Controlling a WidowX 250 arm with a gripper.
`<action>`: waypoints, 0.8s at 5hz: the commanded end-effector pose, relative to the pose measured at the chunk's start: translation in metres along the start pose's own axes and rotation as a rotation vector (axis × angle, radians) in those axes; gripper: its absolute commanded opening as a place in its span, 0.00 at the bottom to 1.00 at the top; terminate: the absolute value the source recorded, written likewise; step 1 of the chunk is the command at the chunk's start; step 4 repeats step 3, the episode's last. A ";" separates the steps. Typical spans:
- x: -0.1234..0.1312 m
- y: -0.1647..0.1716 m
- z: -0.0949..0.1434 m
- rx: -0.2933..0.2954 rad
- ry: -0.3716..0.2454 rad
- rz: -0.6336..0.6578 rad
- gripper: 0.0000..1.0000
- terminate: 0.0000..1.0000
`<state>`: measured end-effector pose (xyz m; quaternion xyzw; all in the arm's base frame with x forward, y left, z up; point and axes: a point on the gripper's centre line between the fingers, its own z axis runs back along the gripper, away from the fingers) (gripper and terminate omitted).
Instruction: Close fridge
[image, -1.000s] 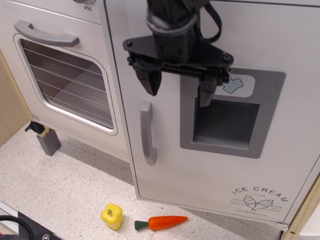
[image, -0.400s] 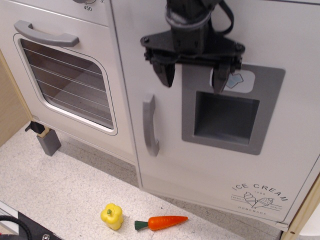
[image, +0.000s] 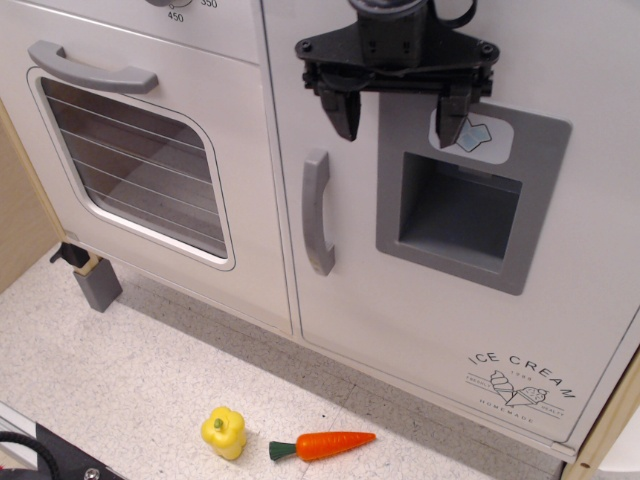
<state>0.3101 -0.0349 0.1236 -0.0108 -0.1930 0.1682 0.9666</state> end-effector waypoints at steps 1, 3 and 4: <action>0.014 0.004 0.012 -0.011 -0.034 0.004 1.00 0.00; 0.006 0.008 0.015 0.022 0.013 -0.045 1.00 1.00; 0.006 0.008 0.015 0.022 0.013 -0.045 1.00 1.00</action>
